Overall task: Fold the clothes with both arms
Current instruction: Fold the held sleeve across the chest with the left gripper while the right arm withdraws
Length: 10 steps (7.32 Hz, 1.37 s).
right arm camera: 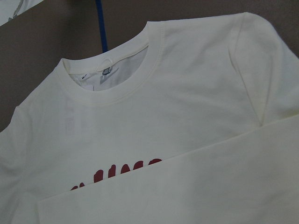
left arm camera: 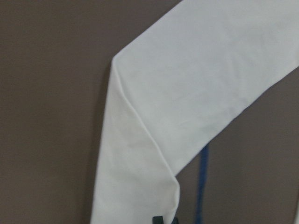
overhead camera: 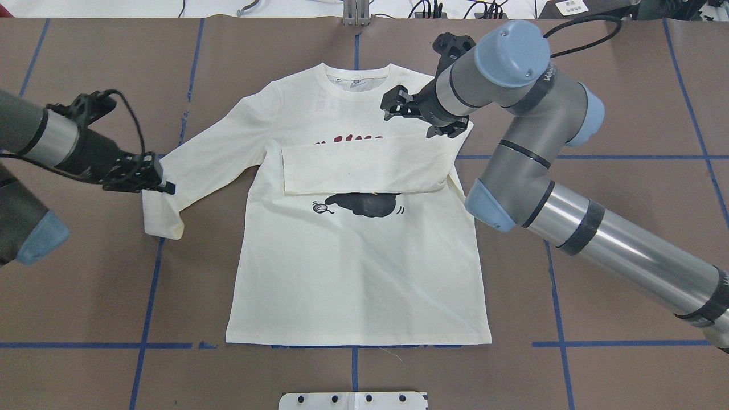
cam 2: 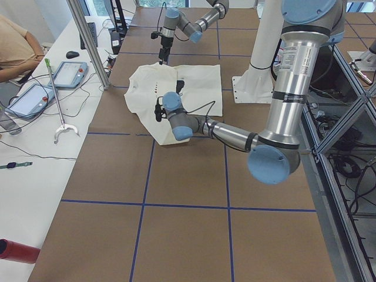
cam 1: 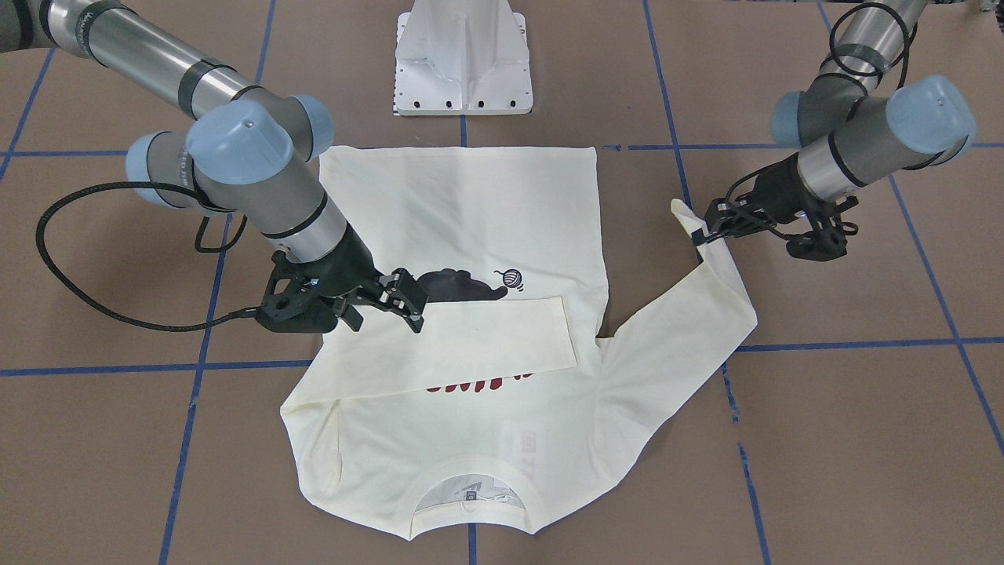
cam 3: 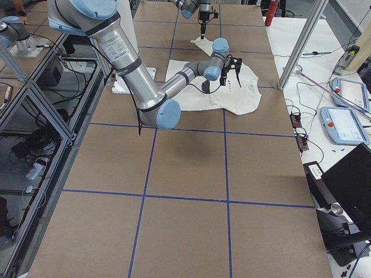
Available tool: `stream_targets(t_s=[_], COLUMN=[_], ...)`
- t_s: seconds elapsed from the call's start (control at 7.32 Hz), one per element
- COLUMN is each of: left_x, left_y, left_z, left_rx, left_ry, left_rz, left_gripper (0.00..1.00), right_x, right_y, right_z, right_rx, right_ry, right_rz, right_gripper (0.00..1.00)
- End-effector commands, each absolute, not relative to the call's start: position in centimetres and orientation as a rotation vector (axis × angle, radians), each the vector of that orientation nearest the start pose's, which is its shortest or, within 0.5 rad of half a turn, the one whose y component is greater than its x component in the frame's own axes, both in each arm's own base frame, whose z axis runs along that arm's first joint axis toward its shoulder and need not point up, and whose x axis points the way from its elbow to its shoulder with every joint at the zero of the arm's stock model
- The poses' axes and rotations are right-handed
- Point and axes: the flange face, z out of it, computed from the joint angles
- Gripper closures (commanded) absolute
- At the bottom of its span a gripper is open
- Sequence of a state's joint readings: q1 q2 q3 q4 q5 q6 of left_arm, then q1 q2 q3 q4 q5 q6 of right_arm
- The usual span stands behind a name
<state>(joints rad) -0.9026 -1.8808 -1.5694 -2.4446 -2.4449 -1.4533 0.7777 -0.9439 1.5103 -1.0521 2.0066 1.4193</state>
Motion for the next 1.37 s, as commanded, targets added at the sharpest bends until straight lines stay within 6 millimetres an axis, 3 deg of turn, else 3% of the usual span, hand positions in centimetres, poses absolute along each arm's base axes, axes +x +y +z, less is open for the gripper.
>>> stream_targets(t_s=[0.0,0.14,0.27,0.41,0.55,0.68,0.82,0.96,1.09,1.23], left_x=[42.4,47.4,52.3,57.2,62.3,64.1,66.0,66.0,65.1,62.3], left_y=[-56.2,-59.1,-61.3,-58.9,-55.1,-54.1,-53.9,-54.2,-54.0,-53.0], left_z=[23.0,14.8,7.6,5.4,5.6,6.4,5.9,5.5,4.3,3.5], left_rx=[-0.240,-0.279,-0.289,-0.237,-0.162,-0.140,-0.146,-0.145,-0.165,-0.160], left_ry=[1.387,1.380,1.336,1.334,1.331,1.329,1.317,1.320,1.346,1.377], left_rz=[-0.307,-0.373,-0.409,-0.433,-0.460,-0.466,-0.464,-0.491,-0.521,-0.519], left_gripper=[1.00,1.00,1.00,1.00,1.00,0.90,0.60,0.50,0.34,0.20], right_x=[-33.0,-27.6,-24.2,-22.8,-22.9,-23.1,-23.3,-23.3,-23.5,-23.7], right_y=[-56.3,-56.8,-57.1,-57.0,-57.2,-57.5,-57.8,-57.8,-57.9,-58.1], right_z=[33.6,37.9,40.6,42.5,43.1,43.9,44.7,44.7,44.6,44.0], right_rx=[0.109,0.124,0.134,0.146,0.141,0.128,0.119,0.119,0.121,0.125], right_ry=[-1.164,-1.160,-1.145,-1.125,-1.118,-1.109,-1.100,-1.100,-1.100,-1.104], right_rz=[0.244,0.194,0.159,0.140,0.140,0.147,0.150,0.150,0.148,0.150], right_gripper=[0.00,0.00,0.00,0.00,0.00,0.00,0.00,0.00,0.00,0.00])
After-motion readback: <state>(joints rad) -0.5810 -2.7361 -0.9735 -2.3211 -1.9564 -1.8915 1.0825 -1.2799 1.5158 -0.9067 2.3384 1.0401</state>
